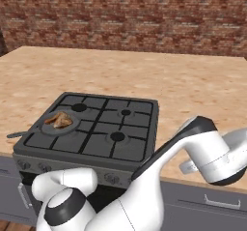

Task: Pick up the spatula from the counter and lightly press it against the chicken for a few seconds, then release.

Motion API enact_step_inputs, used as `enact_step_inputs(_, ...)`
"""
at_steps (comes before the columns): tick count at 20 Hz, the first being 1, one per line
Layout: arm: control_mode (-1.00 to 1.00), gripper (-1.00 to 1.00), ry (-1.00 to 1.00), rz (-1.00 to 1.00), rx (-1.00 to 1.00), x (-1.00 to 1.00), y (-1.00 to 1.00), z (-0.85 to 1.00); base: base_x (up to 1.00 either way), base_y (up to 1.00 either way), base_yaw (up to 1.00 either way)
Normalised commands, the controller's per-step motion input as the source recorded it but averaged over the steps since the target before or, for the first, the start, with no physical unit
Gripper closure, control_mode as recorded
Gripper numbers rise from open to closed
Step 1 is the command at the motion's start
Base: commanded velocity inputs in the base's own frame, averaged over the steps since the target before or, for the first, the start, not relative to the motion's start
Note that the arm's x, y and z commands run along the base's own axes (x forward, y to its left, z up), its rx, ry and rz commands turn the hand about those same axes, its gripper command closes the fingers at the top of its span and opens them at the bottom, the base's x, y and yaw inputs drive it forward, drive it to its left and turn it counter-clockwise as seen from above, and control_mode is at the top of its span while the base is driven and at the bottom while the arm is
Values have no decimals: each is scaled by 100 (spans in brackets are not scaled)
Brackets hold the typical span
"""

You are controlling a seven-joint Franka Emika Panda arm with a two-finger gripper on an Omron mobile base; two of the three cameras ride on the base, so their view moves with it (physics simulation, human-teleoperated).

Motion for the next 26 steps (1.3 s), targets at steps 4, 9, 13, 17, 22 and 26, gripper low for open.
enact_step_inputs(4, -100, -100, 1, 1, 0, 16, -6, -21, 0, 0, 0)
enact_step_inputs(9, -100, -100, 2, 4, 0, 20, -9, -25, 0, 0, 0)
enact_step_inputs(13, -100, -100, 2, 7, 0, 21, -17, -21, 0, 0, 0)
enact_step_inputs(17, -100, -100, 1, 8, 0, 16, -25, -9, 0, 0, 0)
enact_step_inputs(22, -100, -100, 1, 7, 0, 10, -25, -2, 0, 0, 0)
enact_step_inputs(26, -100, -100, 0, 4, 0, 5, -20, -2, 0, 0, 0)
